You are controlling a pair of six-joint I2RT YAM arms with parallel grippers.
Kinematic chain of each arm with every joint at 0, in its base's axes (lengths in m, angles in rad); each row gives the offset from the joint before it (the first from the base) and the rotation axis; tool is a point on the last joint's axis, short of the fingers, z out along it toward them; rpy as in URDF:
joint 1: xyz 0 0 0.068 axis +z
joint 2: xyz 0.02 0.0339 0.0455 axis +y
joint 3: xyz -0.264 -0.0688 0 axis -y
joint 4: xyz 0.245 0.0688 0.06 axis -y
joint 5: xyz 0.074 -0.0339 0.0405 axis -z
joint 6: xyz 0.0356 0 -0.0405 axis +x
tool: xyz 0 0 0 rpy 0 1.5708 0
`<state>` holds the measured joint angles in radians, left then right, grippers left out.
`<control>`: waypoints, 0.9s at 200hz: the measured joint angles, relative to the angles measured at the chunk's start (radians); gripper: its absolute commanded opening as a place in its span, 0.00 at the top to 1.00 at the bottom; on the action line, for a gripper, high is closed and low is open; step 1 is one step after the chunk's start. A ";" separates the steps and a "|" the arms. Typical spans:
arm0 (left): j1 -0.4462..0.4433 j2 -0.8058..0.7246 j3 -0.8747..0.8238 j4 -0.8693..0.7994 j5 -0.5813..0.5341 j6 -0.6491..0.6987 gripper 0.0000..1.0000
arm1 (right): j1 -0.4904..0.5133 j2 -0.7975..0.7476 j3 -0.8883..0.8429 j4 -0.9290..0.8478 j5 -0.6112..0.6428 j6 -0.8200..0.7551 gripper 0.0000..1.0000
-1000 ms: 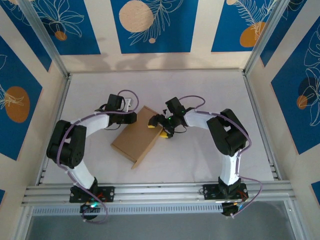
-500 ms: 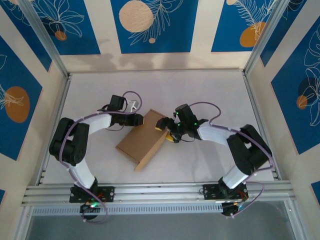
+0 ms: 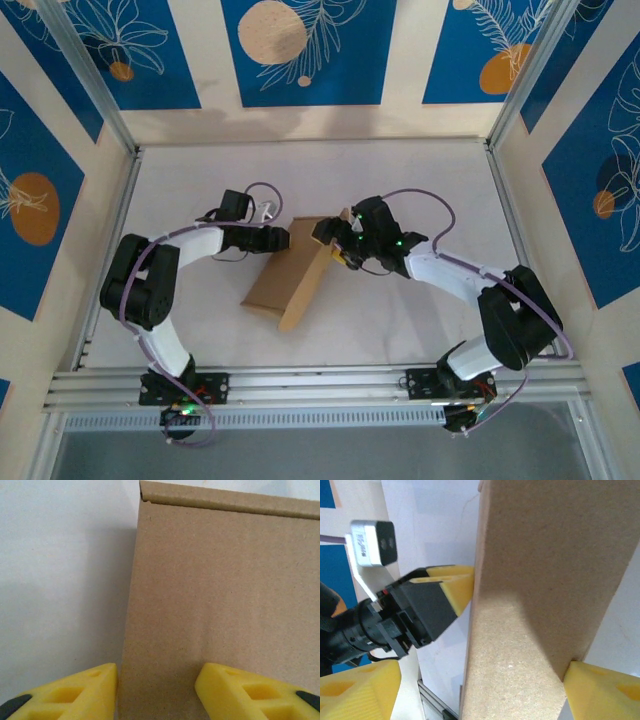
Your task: Fold the paper box
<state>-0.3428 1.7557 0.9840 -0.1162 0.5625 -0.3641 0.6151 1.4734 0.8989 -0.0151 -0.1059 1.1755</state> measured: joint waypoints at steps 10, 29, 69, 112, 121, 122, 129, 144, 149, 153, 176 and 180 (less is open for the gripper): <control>0.000 0.000 0.004 -0.003 -0.011 -0.002 0.48 | 0.000 0.009 0.029 -0.011 0.015 -0.004 0.16; 0.000 0.000 0.011 -0.012 -0.031 -0.005 0.45 | 0.000 0.022 0.101 -0.021 0.039 -0.016 0.16; -0.126 0.008 0.013 -0.075 0.064 -0.004 0.42 | 0.070 0.073 0.241 0.106 -0.016 -0.024 0.17; -0.153 -0.012 0.032 -0.127 0.079 0.003 0.39 | 0.076 0.130 0.211 0.100 -0.041 -0.041 0.19; -0.150 -0.025 0.033 -0.130 0.072 0.000 0.39 | 0.061 0.130 0.190 0.105 -0.057 -0.041 0.20; -0.150 -0.028 0.033 -0.130 0.071 -0.001 0.39 | 0.059 0.130 0.188 0.105 -0.058 -0.042 0.20; -0.150 -0.039 0.034 -0.131 0.063 -0.003 0.39 | 0.042 0.130 0.177 0.105 -0.076 -0.043 0.20; -0.151 -0.060 0.035 -0.130 0.041 -0.011 0.39 | 0.000 0.121 0.172 0.090 -0.111 -0.076 0.21; -0.151 -0.066 0.035 -0.130 0.031 -0.018 0.39 | -0.013 0.111 0.175 0.074 -0.116 -0.094 0.21; -0.151 -0.071 0.033 -0.127 0.023 -0.025 0.39 | -0.024 0.102 0.180 0.049 -0.116 -0.116 0.21; -0.158 -0.113 -0.016 -0.030 -0.024 -0.111 0.39 | -0.092 0.042 0.284 -0.178 -0.037 -0.282 0.21; -0.163 -0.123 -0.031 -0.009 -0.035 -0.135 0.39 | -0.109 0.039 0.315 -0.230 -0.006 -0.317 0.20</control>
<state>-0.5060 1.6325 0.9535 -0.1249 0.5278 -0.4988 0.5060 1.5124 1.2140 -0.2447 -0.1120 0.8585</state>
